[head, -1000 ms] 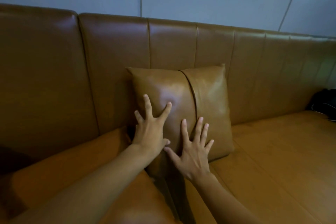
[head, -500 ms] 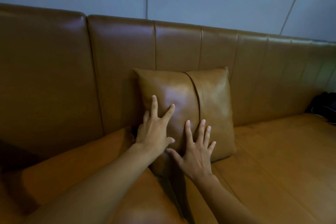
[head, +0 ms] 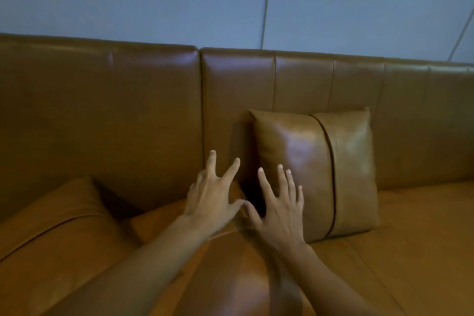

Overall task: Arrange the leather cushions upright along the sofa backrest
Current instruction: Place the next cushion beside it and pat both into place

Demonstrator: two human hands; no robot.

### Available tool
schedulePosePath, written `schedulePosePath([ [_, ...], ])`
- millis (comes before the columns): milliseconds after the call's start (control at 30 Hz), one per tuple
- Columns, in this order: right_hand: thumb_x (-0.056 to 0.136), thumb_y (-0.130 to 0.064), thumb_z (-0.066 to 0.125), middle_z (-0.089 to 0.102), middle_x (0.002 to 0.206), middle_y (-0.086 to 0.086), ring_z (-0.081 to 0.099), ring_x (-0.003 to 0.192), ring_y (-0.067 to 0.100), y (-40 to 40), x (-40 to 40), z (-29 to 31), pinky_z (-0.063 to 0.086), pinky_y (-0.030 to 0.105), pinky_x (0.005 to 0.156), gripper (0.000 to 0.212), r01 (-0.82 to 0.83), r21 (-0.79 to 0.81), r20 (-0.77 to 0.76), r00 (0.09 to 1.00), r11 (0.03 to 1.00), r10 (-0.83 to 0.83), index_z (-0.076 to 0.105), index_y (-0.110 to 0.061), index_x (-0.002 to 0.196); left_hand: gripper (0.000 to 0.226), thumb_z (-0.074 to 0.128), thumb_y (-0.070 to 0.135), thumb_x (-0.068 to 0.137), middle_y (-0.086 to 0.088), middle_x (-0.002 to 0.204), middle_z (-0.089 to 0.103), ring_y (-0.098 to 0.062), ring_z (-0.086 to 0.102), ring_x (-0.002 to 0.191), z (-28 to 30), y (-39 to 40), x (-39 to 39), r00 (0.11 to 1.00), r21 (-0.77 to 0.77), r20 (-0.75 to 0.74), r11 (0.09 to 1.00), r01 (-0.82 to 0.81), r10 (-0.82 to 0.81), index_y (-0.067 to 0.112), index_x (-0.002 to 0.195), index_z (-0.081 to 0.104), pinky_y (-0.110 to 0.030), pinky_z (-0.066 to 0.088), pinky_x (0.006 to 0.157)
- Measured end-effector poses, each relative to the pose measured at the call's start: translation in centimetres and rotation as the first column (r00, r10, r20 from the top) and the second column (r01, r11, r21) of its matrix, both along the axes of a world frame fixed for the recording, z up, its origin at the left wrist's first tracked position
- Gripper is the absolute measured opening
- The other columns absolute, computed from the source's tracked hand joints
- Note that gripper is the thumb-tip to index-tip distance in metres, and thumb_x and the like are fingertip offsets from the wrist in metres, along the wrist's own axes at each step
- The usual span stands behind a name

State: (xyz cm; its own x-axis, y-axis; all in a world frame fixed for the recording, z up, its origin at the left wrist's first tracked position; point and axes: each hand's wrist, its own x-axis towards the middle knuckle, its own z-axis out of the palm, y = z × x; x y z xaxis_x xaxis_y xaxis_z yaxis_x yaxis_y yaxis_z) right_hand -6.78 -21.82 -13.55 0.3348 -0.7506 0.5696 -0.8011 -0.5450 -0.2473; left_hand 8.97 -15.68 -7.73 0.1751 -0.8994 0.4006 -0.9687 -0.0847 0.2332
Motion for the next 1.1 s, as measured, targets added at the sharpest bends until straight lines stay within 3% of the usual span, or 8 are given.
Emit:
schedulePosePath([
  [200,0.093,-0.067,0.038,0.021,0.166,0.014,0.015,0.154,0.031,2.9,4.6,0.4,0.025,0.054,0.119,0.074,-0.097,0.03,0.015,0.995,0.995,0.096,0.024,-0.033,0.157,0.102,0.073,0.047,0.081,-0.009,0.162,-0.017,-0.038,0.022,0.145,-2.2,4.8,3.6,0.978,0.082,-0.195,0.995,-0.059,0.075,0.047,0.152,0.0,-0.04,0.039,0.106],
  [367,0.095,-0.063,0.034,0.027,0.164,0.009,0.025,0.149,0.028,4.2,7.3,-0.5,0.033,0.045,0.115,0.065,-0.077,0.267,-0.099,0.989,0.961,0.107,0.036,-0.032,0.152,0.098,0.066,0.054,0.084,-0.011,0.161,-0.021,-0.042,0.019,0.144,-4.8,7.0,4.3,0.96,0.212,-0.248,0.974,-0.08,0.132,0.046,0.151,-0.005,-0.043,0.035,0.109],
  [533,0.096,-0.064,0.03,0.041,0.154,0.008,0.036,0.14,0.031,4.1,7.7,-1.2,0.033,0.051,0.113,0.061,0.012,0.41,-0.154,0.986,0.912,0.057,0.045,-0.03,0.145,0.092,0.049,0.074,0.081,-0.011,0.163,-0.012,-0.051,0.004,0.144,-5.8,7.2,5.2,0.913,0.384,-0.29,0.909,-0.164,0.287,0.043,0.152,0.0,-0.059,0.024,0.111],
  [667,0.094,-0.066,0.028,0.039,0.154,0.01,0.037,0.138,0.037,3.6,7.4,-1.5,0.033,0.057,0.109,0.061,0.103,0.517,-0.115,0.992,0.85,-0.051,0.041,-0.033,0.144,0.096,0.041,0.084,0.076,-0.012,0.163,-0.006,-0.052,-0.001,0.144,-6.8,8.2,6.6,0.848,0.467,-0.333,0.854,-0.23,0.411,0.04,0.153,0.004,-0.059,0.021,0.112],
  [800,0.093,-0.066,0.025,0.043,0.147,0.013,0.045,0.128,0.041,2.7,7.1,-1.6,0.038,0.055,0.101,0.063,0.189,0.618,-0.113,0.982,0.763,-0.152,0.035,-0.031,0.145,0.103,0.027,0.092,0.068,-0.013,0.163,-0.006,-0.05,0.003,0.144,-8.3,10.9,9.1,0.73,0.54,-0.413,0.792,-0.284,0.544,0.041,0.153,0.0,-0.057,0.019,0.113],
  [900,0.093,-0.068,0.022,0.047,0.144,0.015,0.049,0.125,0.041,1.9,6.4,-1.7,0.04,0.055,0.103,0.07,0.241,0.698,-0.106,0.966,0.675,-0.235,0.032,-0.027,0.15,0.11,0.027,0.092,0.062,-0.017,0.162,0.004,-0.045,0.024,0.141,-9.7,13.1,10.7,0.548,0.562,-0.55,0.764,-0.316,0.631,0.04,0.154,-0.005,-0.054,0.025,0.112],
  [1000,0.093,-0.071,0.018,0.052,0.142,0.016,0.053,0.124,0.04,1.3,5.9,-1.5,0.042,0.055,0.104,0.078,0.277,0.758,-0.114,0.948,0.591,-0.298,0.031,-0.022,0.152,0.113,0.034,0.09,0.063,-0.017,0.157,0.023,-0.043,0.035,0.135,-10.6,14.5,11.1,0.394,0.548,-0.678,0.784,-0.292,0.62,0.038,0.153,-0.01,-0.052,0.028,0.112],
  [1100,0.093,-0.072,0.017,0.054,0.14,0.015,0.053,0.124,0.038,1.3,6.1,-1.4,0.042,0.054,0.104,0.079,0.296,0.765,-0.124,0.939,0.572,-0.32,0.032,-0.021,0.152,0.115,0.039,0.088,0.064,-0.015,0.155,0.03,-0.042,0.04,0.132,-10.6,14.9,11.1,0.324,0.523,-0.735,0.802,-0.288,0.595,0.035,0.154,-0.009,-0.049,0.032,0.109],
])
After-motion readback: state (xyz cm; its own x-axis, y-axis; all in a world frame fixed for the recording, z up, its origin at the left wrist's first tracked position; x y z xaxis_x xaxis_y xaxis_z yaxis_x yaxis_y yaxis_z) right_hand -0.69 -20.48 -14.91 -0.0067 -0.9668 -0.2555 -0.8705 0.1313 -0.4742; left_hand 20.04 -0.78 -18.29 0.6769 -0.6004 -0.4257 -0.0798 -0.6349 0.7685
